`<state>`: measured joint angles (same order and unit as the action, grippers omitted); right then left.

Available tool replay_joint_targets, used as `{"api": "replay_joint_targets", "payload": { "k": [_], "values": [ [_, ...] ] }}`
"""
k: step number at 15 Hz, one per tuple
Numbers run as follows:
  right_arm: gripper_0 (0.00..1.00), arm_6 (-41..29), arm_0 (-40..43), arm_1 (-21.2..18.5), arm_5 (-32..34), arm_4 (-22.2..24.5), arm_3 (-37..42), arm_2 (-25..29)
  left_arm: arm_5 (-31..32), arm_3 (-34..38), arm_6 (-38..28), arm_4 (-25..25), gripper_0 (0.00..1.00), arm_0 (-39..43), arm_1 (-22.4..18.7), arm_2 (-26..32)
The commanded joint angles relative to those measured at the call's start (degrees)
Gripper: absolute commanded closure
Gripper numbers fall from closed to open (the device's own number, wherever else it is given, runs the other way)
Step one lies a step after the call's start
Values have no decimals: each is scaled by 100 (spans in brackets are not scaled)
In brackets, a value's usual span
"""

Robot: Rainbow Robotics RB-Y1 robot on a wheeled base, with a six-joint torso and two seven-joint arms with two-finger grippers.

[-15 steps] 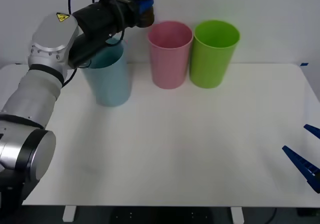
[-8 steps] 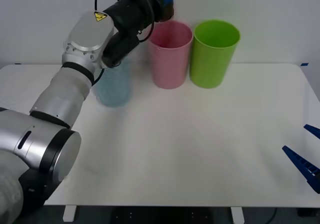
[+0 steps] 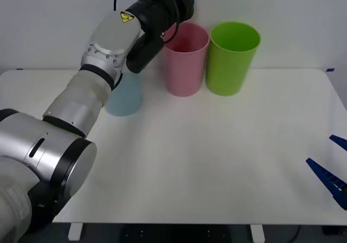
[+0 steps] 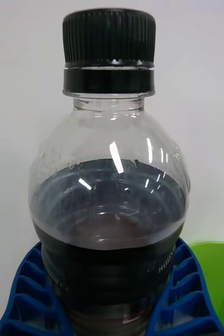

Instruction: Grasp the object on the table and drop it into the matching bin: aluminum can to the light blue bin, PET bottle to the pink bin.

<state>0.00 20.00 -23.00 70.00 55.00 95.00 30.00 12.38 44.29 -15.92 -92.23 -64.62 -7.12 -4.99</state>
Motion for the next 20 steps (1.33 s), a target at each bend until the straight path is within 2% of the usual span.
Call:
{"api": "replay_joint_targets", "payload": {
  "k": [1,5,6,7,8,9,10,12,16,20],
  "values": [
    [0,0,0,0,0,0,0,0,2,-17,159,109,100,-6,0,-28],
    [0,0,0,0,0,0,0,0,2,-17,133,161,97,3,0,-37],
    [0,0,0,0,0,0,0,0,2,-17,142,161,92,3,0,-37],
    [0,0,0,0,0,0,0,0,2,-17,151,161,81,3,0,-37],
    [0,0,0,0,0,0,0,0,2,-17,151,161,62,3,0,-37],
    [0,0,0,0,0,0,0,0,11,-17,159,170,13,3,0,-37],
    [0,0,0,0,0,0,0,0,2,-17,159,170,0,11,0,-37],
    [0,0,0,0,0,0,0,0,11,-17,159,241,0,38,0,-64],
    [0,0,0,0,0,0,0,0,11,-8,230,689,0,73,-71,-283],
    [0,0,0,0,0,0,0,0,54,730,256,1155,0,556,-282,-503]
  ]
}}
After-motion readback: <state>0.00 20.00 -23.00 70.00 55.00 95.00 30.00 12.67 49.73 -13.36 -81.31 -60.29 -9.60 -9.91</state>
